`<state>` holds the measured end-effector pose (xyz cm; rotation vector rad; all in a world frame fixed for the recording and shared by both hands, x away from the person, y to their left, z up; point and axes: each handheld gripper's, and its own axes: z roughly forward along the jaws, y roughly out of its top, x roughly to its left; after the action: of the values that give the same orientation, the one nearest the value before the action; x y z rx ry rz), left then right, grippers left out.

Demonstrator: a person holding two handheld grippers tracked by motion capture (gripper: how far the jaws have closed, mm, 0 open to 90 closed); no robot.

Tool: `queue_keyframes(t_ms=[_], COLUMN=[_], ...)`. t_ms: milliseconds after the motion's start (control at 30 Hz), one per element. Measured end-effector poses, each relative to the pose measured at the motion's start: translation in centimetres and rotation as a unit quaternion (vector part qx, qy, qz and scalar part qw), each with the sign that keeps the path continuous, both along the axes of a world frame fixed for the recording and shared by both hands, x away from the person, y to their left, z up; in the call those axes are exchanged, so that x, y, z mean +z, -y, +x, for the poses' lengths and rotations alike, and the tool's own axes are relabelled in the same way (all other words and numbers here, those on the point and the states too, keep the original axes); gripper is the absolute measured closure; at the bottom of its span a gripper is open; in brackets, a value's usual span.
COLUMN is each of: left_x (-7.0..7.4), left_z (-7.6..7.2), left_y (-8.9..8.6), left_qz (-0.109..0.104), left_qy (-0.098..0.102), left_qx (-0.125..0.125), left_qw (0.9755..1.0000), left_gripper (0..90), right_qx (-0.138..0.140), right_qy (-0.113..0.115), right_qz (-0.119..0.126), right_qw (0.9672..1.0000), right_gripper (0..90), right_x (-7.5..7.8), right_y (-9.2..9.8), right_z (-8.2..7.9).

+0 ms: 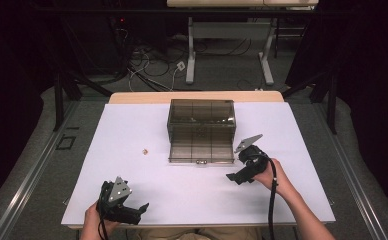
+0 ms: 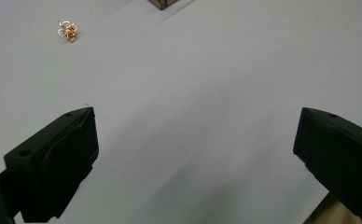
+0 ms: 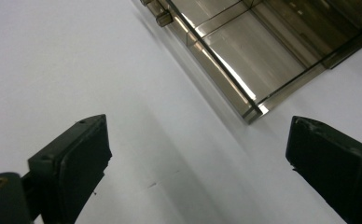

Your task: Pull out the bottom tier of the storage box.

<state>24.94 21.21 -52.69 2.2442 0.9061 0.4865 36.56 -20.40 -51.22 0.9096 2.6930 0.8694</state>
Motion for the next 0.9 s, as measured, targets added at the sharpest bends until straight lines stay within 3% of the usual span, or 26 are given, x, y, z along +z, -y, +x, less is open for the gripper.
queue_keyframes(t_ms=[167, 433, 600, 900], left_x=[0.0, 0.0, 0.1, 0.0], left_z=[0.0, 0.0, 0.0, 0.0], left_y=[0.0, 0.0, 0.0, 0.0], left_qz=[-0.003, -0.001, -0.003, -0.002], left_qy=[-0.001, 0.001, 0.0, -0.001], left_qx=[0.0, 0.0, 0.001, 0.0], left_qw=[1.0, 1.0, 1.0, 1.0], left_gripper=[0.0, 0.0, 0.0, 0.0], right_qx=[0.002, -0.018, -0.022, -0.033], right_qy=[0.001, 0.007, 0.0, 0.015], right_qz=[-0.003, 0.0, 0.004, 0.007], right_qw=[1.0, 0.9998, 0.9998, 0.9993], right_gripper=[2.3, 1.2, 0.0, 0.0], right_x=[-0.2, -0.8, -1.3, -1.6], right_y=[0.6, 1.6, 2.0, 2.8], right_z=[-1.0, -2.9, -4.1, -5.6])
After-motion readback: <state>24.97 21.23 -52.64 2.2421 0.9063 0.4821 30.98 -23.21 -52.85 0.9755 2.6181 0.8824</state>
